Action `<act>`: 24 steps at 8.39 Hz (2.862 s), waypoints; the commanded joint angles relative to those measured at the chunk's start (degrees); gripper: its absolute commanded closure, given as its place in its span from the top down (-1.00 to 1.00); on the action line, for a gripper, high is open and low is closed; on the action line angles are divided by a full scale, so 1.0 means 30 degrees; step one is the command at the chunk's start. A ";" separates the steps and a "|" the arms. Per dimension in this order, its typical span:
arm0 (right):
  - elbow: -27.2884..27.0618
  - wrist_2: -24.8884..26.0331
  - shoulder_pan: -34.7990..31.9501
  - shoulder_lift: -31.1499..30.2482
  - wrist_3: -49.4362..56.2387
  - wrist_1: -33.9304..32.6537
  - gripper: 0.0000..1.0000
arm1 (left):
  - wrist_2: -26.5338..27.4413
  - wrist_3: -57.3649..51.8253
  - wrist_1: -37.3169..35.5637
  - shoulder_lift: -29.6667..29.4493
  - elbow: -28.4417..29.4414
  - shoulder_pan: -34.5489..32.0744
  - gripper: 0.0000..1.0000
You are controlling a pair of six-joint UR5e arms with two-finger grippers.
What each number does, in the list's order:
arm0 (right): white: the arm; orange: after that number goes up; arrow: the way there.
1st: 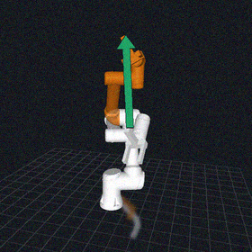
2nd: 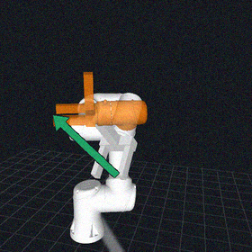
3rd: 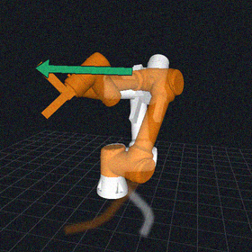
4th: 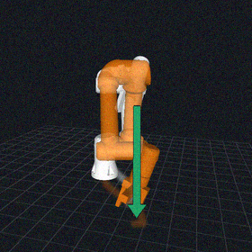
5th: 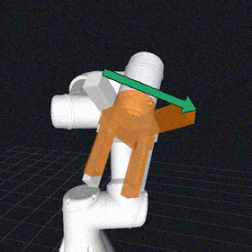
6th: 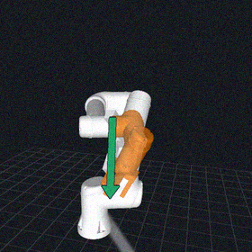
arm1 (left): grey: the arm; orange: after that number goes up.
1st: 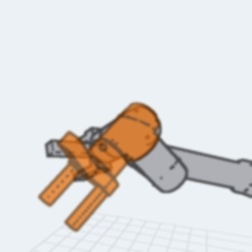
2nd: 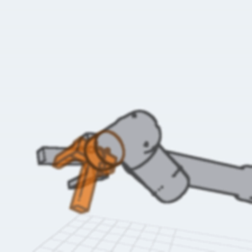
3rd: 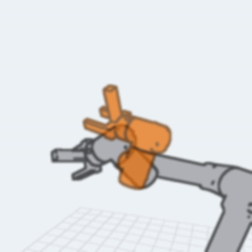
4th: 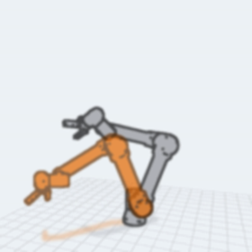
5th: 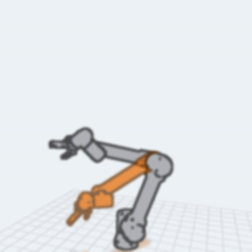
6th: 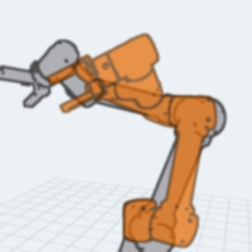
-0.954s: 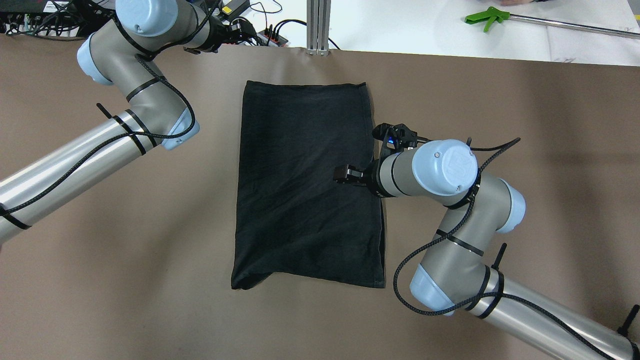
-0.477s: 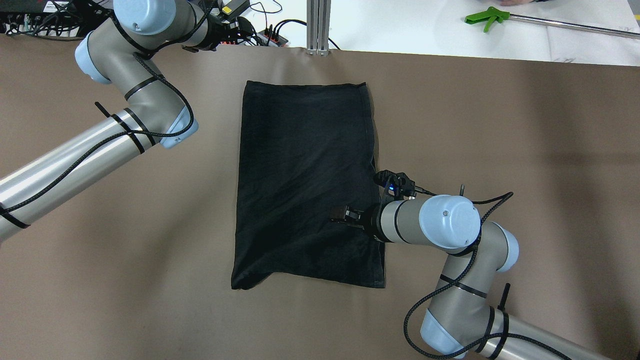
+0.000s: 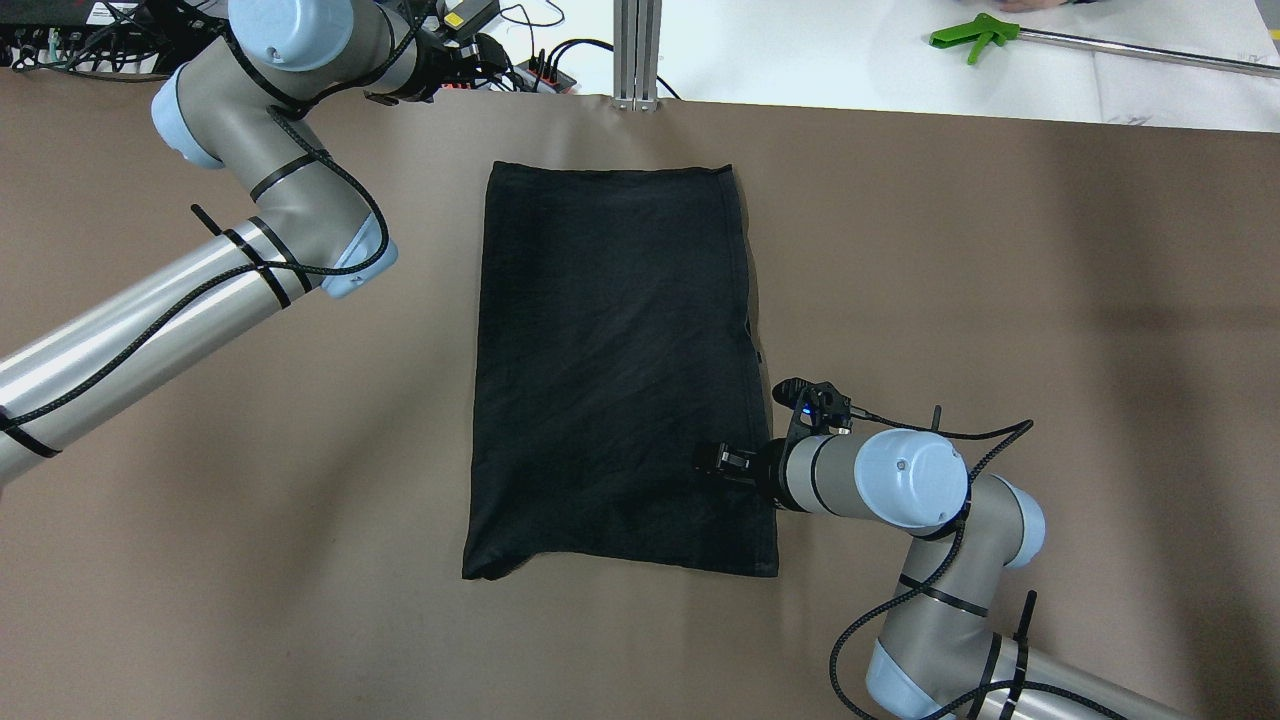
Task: Fold clothes
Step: 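Move the right gripper down along the side edge to the near corner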
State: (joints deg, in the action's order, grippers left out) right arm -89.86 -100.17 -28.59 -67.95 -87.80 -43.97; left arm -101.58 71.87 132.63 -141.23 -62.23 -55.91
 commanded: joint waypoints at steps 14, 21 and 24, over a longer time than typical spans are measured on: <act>-0.1426 0.1546 0.1355 0.0554 -0.0705 -0.2774 0.88 | 0.0082 0.0010 0.0000 0.0027 0.0029 0.0123 0.90; -0.0455 0.1722 0.1296 0.2142 -0.3606 -0.2689 -1.00 | 0.0082 0.0010 0.0058 0.0114 -0.0029 0.0386 0.90; -0.1305 0.1692 0.1296 0.1937 -0.3548 -0.2747 -1.00 | -0.1140 0.0184 0.0059 0.0726 -0.1106 0.0327 0.90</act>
State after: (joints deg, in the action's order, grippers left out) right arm -92.31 -95.02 -24.69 -61.78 -98.54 -52.11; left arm -102.06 71.92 132.83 -140.55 -62.97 -54.94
